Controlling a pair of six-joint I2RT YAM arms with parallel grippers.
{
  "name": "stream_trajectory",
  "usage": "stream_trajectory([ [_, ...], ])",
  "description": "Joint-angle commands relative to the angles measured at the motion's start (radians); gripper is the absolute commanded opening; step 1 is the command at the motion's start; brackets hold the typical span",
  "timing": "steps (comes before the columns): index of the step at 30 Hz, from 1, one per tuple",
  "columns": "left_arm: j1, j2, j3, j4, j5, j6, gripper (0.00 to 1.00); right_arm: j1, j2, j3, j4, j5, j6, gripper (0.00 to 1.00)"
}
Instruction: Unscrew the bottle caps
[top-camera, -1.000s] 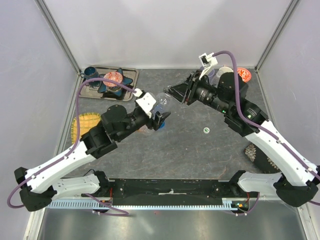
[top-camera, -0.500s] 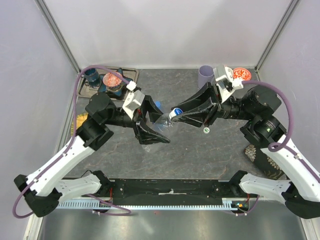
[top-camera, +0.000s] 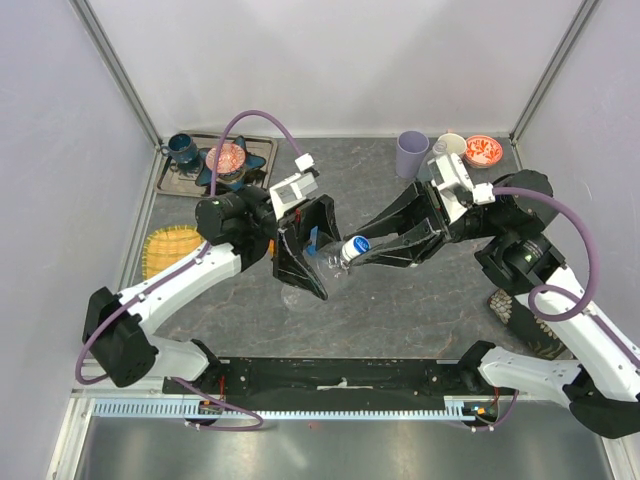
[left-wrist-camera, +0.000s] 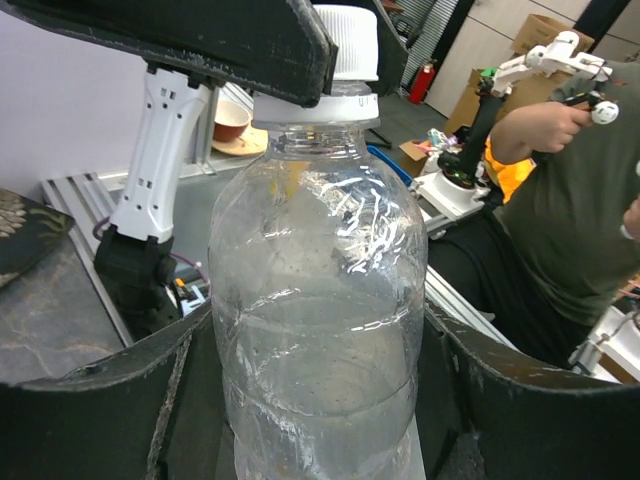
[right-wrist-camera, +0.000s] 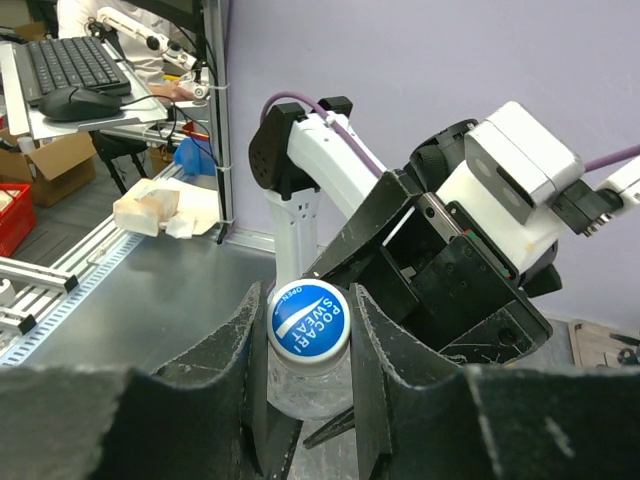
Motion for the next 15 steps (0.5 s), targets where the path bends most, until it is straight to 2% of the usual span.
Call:
stream_trajectory([
  [1,0.01,0.064,0.05,0.332,-0.045,-0.313,0.31,0.022,0.0,-0.047,0.063,-0.156,0.059,0.0],
  [3,0.01,0.056,0.044,0.291,-0.037,-0.278,0.31,0.022,0.002,-0.063,0.057,-0.15,0.062,0.0],
  [5,0.011,0.029,0.035,0.161,-0.031,-0.174,0.3,0.022,-0.006,-0.073,0.047,-0.106,0.069,0.0],
  [6,0.013,0.015,0.027,0.09,-0.027,-0.069,0.3,0.02,-0.009,-0.073,0.039,-0.083,0.072,0.04],
  [7,0.014,-0.018,0.025,0.015,-0.027,-0.002,0.3,0.017,-0.015,-0.07,0.03,-0.06,0.078,0.21],
  [8,0.019,-0.039,0.022,-0.194,-0.033,0.076,0.29,0.019,-0.017,-0.063,-0.001,0.004,0.084,0.26],
  [9,0.02,-0.06,0.028,-0.317,-0.037,0.265,0.29,0.017,-0.021,-0.044,-0.018,0.032,0.088,0.42],
  [10,0.02,-0.085,0.036,-0.446,-0.047,0.378,0.29,0.017,-0.027,-0.034,-0.032,0.061,0.093,0.5],
  [11,0.02,-0.126,0.051,-0.61,-0.083,0.493,0.29,0.017,-0.03,-0.023,-0.071,0.087,0.092,0.57],
  [12,0.02,-0.143,0.079,-0.839,-0.105,0.678,0.28,0.017,-0.035,-0.002,-0.091,0.156,0.084,0.66],
  [15,0.022,-0.171,0.114,-1.069,-0.157,0.843,0.28,0.017,-0.041,0.048,-0.185,0.291,0.047,0.75],
])
